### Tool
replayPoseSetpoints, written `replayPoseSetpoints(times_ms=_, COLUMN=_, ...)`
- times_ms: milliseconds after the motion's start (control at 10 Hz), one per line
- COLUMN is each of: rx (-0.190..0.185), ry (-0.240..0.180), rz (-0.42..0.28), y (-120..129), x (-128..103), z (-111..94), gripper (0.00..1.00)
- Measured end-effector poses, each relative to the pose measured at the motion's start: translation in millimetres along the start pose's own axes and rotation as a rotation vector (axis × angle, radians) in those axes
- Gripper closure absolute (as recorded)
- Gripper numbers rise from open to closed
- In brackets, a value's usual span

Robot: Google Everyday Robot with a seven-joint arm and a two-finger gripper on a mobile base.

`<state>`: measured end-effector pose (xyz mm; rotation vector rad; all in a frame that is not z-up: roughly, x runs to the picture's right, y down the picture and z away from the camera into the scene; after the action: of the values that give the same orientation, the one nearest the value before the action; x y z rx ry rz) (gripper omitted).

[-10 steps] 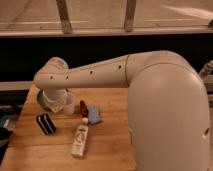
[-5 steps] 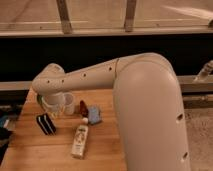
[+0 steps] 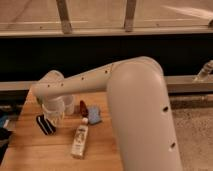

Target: Knock the eraser over

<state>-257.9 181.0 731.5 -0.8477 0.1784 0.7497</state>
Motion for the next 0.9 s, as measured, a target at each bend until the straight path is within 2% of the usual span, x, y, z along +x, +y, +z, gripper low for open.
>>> replayPoseSetpoints(times_ms=200, rx=-0.025, ry=0.041, rz=-0.030, y=15, x=1, z=11, gripper=1.00)
replayPoseSetpoints(times_ms=500, rx=-0.038, ry=0.040, rz=-0.065, y=21, x=-15, z=9, gripper=1.00)
replayPoseSetpoints(times_ms=700, rx=-0.038, ry=0.003, rz=-0.080, y=19, x=-32, z=-1, gripper=1.00)
replayPoseSetpoints(times_ms=900, rx=-0.030, ry=-0.069, rz=-0.083, y=9, x=-52, z=-17, gripper=1.00)
